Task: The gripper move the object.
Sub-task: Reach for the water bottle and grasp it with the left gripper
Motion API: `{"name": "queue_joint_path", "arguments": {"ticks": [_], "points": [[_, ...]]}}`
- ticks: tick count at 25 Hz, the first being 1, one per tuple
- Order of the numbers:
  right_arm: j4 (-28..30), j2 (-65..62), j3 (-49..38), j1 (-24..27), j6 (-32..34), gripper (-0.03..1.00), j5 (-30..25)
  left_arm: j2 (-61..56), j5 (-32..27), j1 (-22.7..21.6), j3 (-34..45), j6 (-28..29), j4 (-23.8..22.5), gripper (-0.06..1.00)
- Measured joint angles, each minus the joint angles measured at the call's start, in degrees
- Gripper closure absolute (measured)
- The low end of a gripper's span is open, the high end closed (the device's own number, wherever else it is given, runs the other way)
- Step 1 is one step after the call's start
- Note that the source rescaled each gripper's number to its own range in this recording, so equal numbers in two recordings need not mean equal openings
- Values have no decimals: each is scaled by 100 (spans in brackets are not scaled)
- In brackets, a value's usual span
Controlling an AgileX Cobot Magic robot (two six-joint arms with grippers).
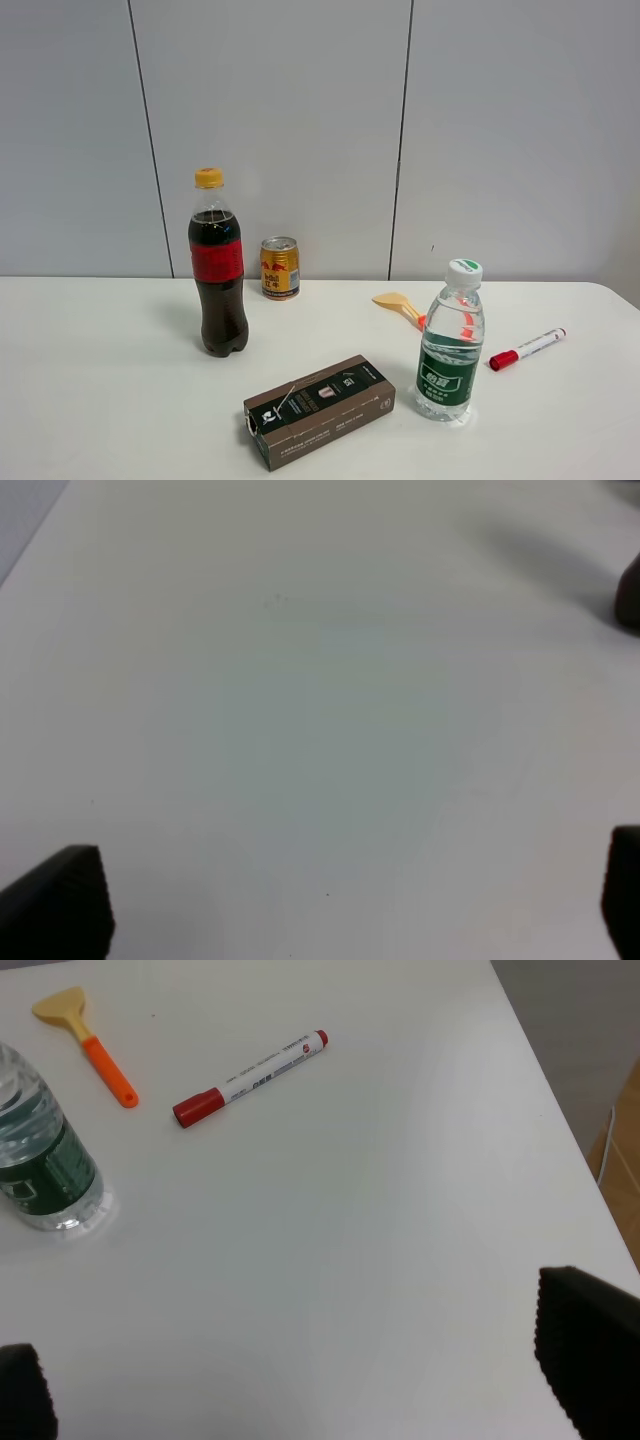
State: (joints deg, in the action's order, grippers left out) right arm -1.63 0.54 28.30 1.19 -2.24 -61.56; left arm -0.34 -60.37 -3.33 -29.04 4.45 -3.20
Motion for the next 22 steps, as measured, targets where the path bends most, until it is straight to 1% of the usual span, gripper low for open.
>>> {"name": "queue_joint_path", "arguments": {"ticks": [22], "points": [[0,0,0,0,0,-3,0,0,0,0,0,-6,0,-6]]}}
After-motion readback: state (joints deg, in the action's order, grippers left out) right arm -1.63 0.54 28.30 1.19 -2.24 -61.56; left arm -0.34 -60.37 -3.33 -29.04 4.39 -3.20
